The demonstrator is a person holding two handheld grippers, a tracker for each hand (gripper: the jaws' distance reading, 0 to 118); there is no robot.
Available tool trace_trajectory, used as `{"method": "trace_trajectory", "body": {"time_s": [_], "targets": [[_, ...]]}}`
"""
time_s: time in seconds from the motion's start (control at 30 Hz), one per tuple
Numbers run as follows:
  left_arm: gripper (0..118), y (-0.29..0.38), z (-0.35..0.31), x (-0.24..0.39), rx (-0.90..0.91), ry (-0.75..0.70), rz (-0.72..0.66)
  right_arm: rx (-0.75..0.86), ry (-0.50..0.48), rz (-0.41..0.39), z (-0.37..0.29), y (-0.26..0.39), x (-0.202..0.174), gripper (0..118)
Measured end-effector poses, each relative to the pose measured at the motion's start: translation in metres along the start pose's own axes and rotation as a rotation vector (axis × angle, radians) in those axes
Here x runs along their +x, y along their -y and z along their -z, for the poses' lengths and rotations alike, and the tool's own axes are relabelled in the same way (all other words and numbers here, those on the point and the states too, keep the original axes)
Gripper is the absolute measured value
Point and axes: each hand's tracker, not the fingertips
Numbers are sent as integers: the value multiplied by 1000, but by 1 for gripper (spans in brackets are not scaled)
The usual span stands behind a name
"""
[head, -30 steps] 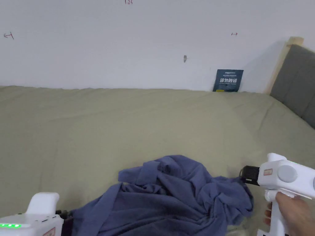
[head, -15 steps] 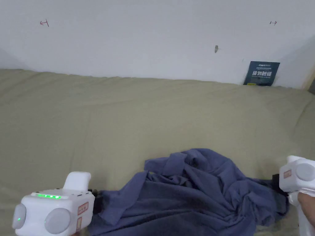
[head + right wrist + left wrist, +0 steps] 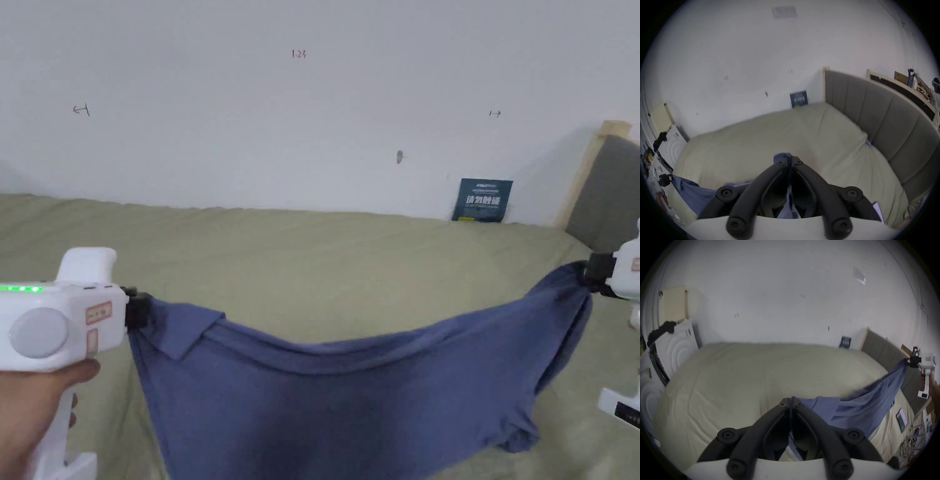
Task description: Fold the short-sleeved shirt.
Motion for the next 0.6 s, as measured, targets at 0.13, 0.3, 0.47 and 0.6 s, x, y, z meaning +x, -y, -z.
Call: {"method": "trace_trajectory", "body": {"time_s": [0.13,0.3,0.47,0.6], "targets": [[0,-78,-52,-2,138,22,-68,110,-50,21,-45,-62,-9,5],[0,-172,-115,8,293,-11,1,261,-91,15,-98,-142,-20,5],[0,-248,-136,9,382,-28,-7,338,-105,17,-129,-207,-35,5],[0,-283,-118,-1,396,-60,-2,374,-108,17,-133,-231,-50,5]]}}
